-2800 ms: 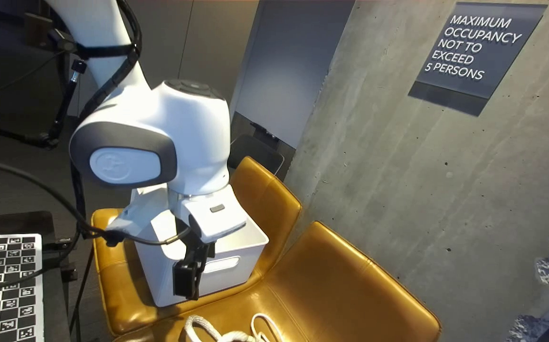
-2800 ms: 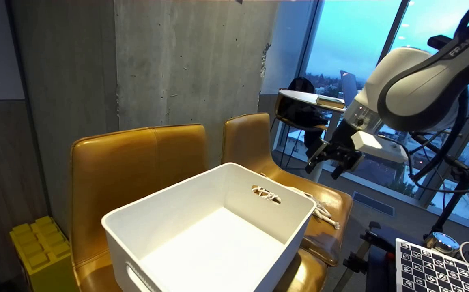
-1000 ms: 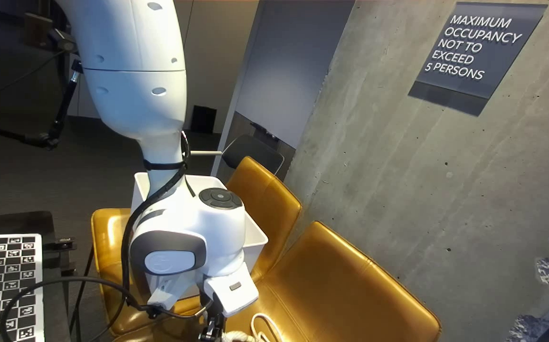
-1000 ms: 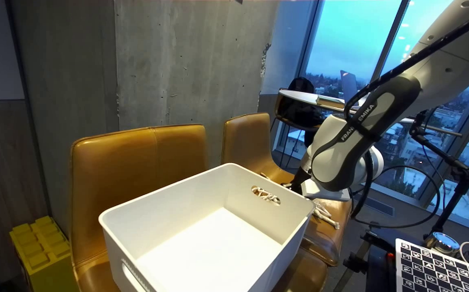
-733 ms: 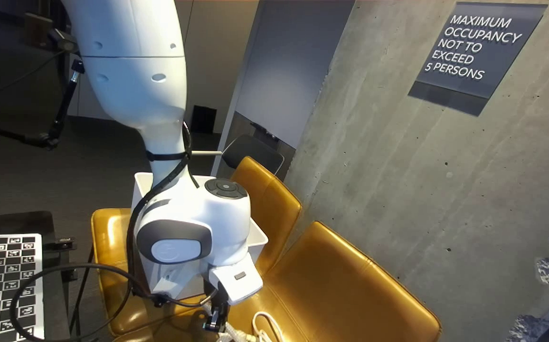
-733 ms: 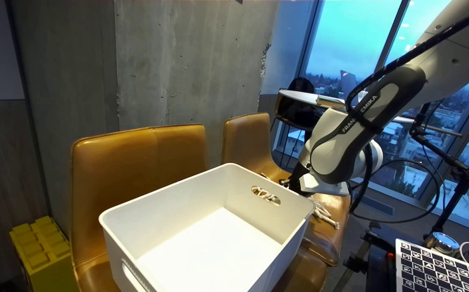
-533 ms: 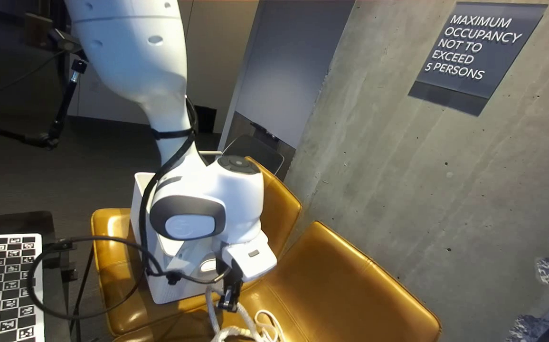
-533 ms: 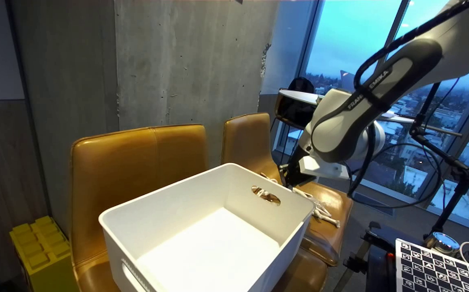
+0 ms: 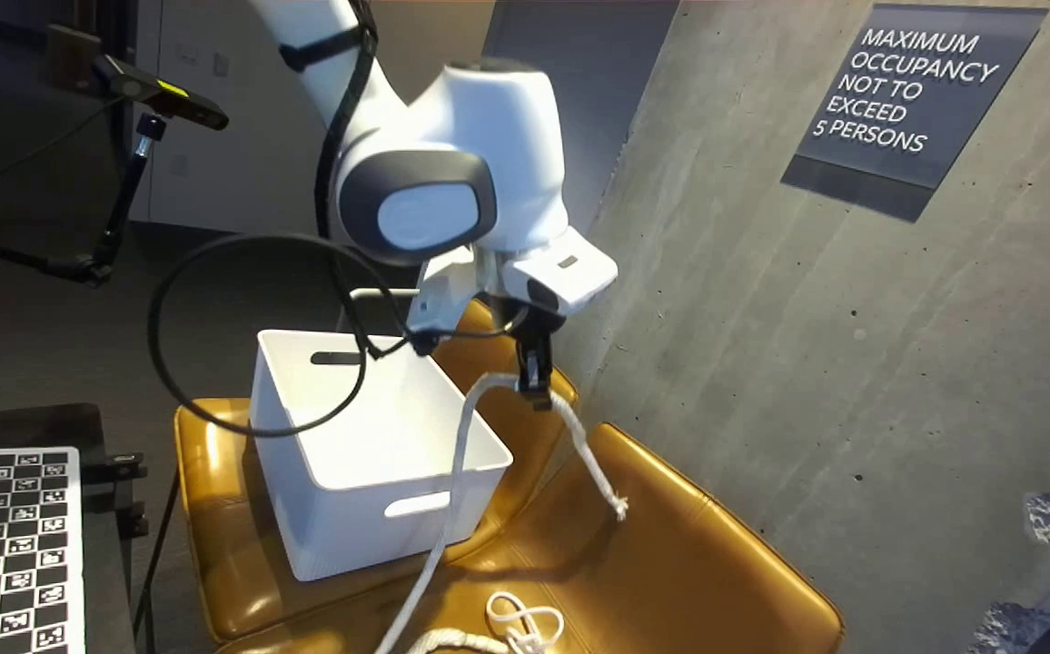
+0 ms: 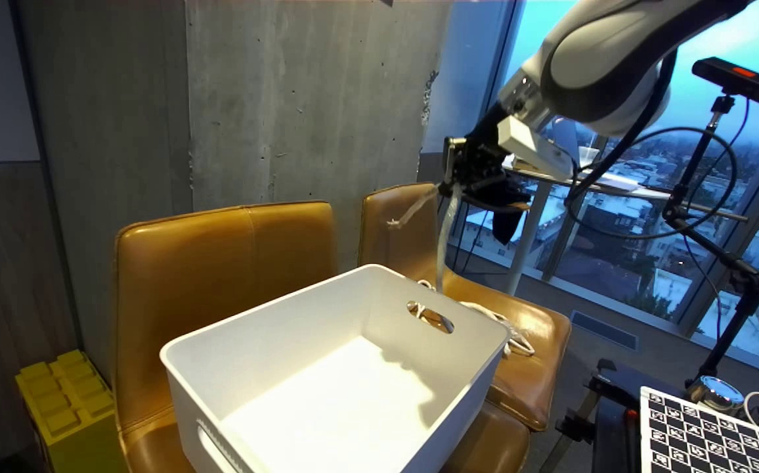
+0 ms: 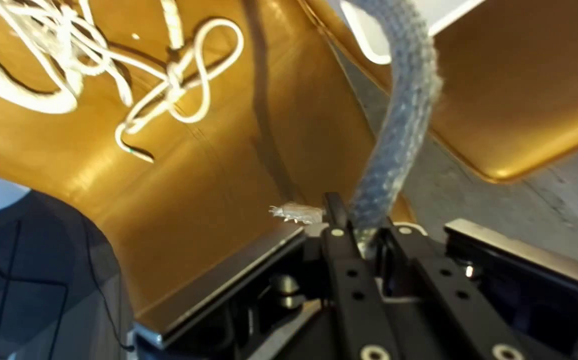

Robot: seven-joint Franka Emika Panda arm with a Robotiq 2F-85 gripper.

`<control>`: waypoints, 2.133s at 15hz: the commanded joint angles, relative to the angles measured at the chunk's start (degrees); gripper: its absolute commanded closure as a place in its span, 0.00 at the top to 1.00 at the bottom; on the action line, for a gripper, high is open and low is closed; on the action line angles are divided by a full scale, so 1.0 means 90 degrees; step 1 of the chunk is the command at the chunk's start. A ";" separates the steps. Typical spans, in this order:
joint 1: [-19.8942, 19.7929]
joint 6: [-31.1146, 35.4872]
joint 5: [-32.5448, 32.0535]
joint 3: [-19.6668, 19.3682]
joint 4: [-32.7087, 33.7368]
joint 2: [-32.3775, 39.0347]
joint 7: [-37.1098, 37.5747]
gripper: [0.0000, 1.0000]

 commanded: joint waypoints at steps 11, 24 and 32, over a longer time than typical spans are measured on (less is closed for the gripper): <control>0.0745 -0.3008 -0.1251 0.1343 0.2119 -0.1879 0.1285 0.03; 0.0739 -0.3565 -0.0953 0.1563 0.2016 -0.0846 0.1299 0.03; 0.0790 -0.3906 -0.1001 0.1559 0.1463 -0.0809 0.1486 0.03</control>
